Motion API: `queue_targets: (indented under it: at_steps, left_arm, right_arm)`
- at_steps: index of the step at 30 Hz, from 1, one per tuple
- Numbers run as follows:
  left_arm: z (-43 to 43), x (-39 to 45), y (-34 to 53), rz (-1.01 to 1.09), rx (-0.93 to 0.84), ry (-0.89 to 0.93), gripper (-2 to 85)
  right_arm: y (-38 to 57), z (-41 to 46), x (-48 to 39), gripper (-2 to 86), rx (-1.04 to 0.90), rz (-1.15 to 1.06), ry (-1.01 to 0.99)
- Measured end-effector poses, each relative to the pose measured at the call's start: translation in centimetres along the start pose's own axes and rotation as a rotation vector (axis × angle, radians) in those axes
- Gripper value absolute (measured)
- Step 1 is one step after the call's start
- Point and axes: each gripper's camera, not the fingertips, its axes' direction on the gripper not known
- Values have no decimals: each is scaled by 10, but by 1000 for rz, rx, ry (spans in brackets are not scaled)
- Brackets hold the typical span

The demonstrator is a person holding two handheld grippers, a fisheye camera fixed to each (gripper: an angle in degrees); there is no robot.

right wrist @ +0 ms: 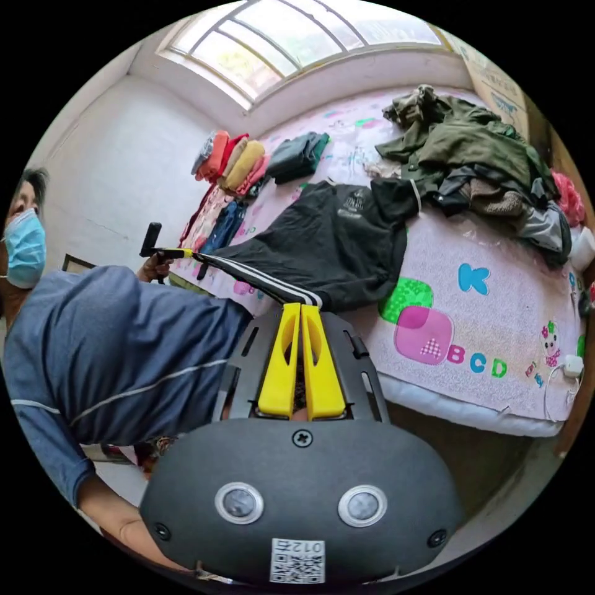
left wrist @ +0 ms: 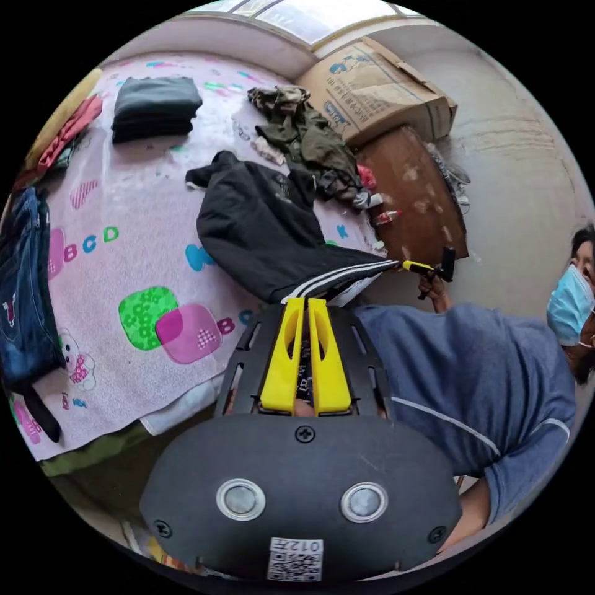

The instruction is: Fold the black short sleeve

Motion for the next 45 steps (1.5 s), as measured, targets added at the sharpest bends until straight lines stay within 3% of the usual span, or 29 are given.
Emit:
queue_targets:
  at_steps: [4, 9, 14, 17, 22, 29, 35, 37, 41, 45]
  left_arm:
    - [61, -33, 3, -13, -177, -197, 4]
    - [102, -77, 14, -89, -307, -240, 8]
    - [53, -159, 48, -401, -113, -301, 6]
    - [29, -184, 26, -386, -51, -443, 4]
    - [49, -215, -110, -143, -22, -629, 7]
    - [129, -248, -274, 134, -188, -817, 19]
    - [149, -270, -340, 282, -201, -749, 15]
    - [150, -279, -347, 337, -250, -706, 7]
    - [139, -298, -340, 310, -242, -657, 0]
    - [93, -315, -301, 245, -100, -568, -1]
  right_arm:
    - [-11, 100, 18, 2, -204, -46, 122]
    - [-13, 188, 37, 13, -458, -106, 310]
    - [-16, 212, 78, 44, -593, -70, 530]
    - [-40, 204, 104, 79, -521, -12, 553]
    - [-144, 202, 116, 93, -177, -67, 525]
    - [-281, 265, 137, 97, -11, -110, 517]
    - [-328, 341, 185, 82, -157, -64, 467]
    - [-324, 356, 197, 42, -193, -36, 481]
    - [-302, 337, 195, 19, -119, -26, 468]
    - [-249, 275, 189, 12, 11, -13, 439]
